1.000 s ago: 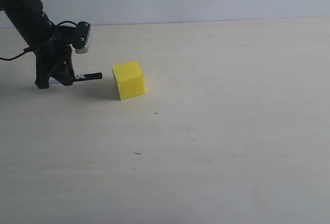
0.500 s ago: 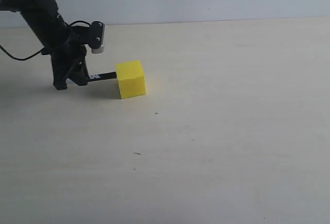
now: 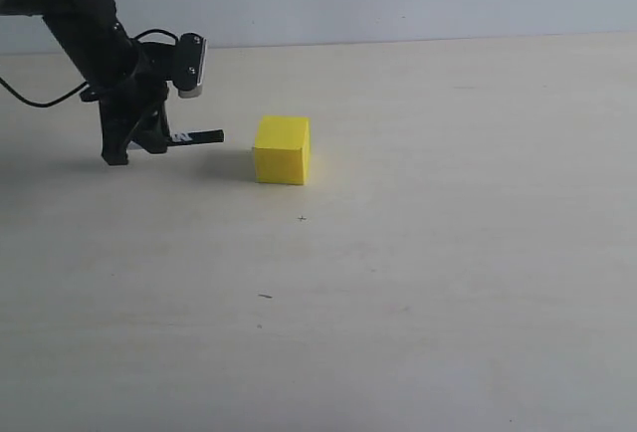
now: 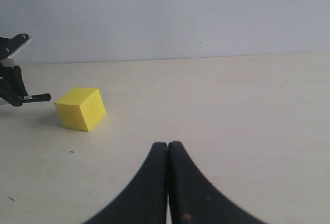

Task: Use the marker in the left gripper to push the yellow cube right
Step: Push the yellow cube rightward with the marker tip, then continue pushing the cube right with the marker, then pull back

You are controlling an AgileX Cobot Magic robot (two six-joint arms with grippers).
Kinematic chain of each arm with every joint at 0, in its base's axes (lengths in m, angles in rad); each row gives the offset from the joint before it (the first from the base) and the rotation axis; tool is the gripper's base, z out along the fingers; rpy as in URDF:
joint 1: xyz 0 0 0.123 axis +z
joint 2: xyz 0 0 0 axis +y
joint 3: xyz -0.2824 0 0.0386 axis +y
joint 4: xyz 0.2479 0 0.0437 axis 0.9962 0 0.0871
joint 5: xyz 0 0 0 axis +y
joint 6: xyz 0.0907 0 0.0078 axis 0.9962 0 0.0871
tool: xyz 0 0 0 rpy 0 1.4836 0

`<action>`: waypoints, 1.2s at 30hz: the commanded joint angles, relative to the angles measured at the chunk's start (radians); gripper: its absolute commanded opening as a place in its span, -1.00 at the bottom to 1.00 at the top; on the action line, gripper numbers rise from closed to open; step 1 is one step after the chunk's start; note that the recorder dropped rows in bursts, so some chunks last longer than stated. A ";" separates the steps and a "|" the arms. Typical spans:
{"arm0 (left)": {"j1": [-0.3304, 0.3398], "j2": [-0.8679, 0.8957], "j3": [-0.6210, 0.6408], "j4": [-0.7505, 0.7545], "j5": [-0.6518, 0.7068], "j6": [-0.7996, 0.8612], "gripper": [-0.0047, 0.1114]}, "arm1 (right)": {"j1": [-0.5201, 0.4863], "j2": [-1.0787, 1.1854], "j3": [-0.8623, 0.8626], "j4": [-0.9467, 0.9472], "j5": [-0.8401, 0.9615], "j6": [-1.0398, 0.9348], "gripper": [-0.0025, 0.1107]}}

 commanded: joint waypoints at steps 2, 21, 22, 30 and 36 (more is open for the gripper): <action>0.009 -0.015 -0.004 0.054 0.019 -0.005 -0.92 | 0.001 -0.005 0.004 -0.001 -0.007 -0.004 -0.96; -0.135 0.066 -0.127 0.016 0.056 0.010 -0.92 | 0.001 -0.005 0.004 -0.001 -0.007 -0.004 -0.96; -0.138 0.067 -0.136 0.016 0.059 0.008 -0.92 | 0.001 -0.005 0.004 -0.001 -0.007 -0.004 -0.96; -0.075 0.066 -0.144 0.024 0.123 -0.054 -0.92 | 0.001 -0.005 0.004 -0.001 -0.007 -0.004 -0.96; -0.041 0.066 -0.144 0.042 0.166 -0.061 -0.92 | 0.001 -0.005 0.004 -0.001 -0.007 -0.004 -0.96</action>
